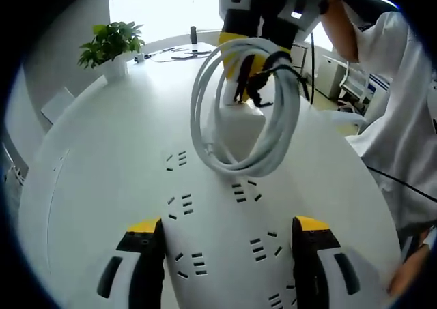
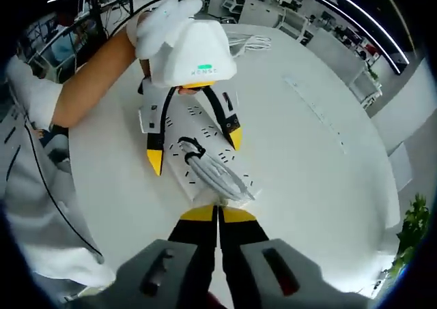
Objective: Straighten the power strip on the desk, plug the charger into it
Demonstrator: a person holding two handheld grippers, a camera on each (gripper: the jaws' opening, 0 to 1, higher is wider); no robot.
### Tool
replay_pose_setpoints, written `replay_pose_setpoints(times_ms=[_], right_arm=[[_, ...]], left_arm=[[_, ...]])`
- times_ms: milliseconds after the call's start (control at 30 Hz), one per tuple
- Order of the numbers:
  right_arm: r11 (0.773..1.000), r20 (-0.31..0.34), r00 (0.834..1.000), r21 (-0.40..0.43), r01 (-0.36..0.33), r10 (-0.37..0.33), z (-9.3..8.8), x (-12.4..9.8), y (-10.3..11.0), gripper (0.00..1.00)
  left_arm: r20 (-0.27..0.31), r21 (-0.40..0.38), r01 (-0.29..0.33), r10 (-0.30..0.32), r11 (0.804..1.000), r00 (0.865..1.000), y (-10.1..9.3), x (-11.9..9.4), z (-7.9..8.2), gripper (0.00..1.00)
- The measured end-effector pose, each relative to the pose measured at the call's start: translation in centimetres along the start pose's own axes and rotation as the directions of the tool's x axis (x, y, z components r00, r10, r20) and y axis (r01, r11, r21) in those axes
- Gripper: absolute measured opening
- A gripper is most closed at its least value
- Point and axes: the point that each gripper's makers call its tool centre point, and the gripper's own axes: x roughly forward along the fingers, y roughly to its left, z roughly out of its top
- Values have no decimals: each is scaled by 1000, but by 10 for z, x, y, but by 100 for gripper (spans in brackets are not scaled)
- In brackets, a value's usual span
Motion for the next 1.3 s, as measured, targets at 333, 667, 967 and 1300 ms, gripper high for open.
replay_pose_setpoints(times_ms=[333, 667, 967, 1300], right_arm=[[999, 14, 1000, 30, 22, -22, -9, -3, -3, 26], [999, 33, 999, 29, 25, -26, -11, -11, 3, 33], [998, 41, 999, 63, 8, -10, -23, -9, 9, 34], [996, 108, 994, 93, -14, 4, -28, -10, 20, 39]], left_arm=[[5, 3, 2, -2, 1000, 1000, -1, 1, 1, 78], [6, 4, 3, -4, 1000, 1000, 0, 1, 1, 78], [-5, 1, -1, 1, 1000, 1000, 0, 0, -1, 81], [-43, -40, -76, 74, 996, 996, 5, -11, -9, 93]])
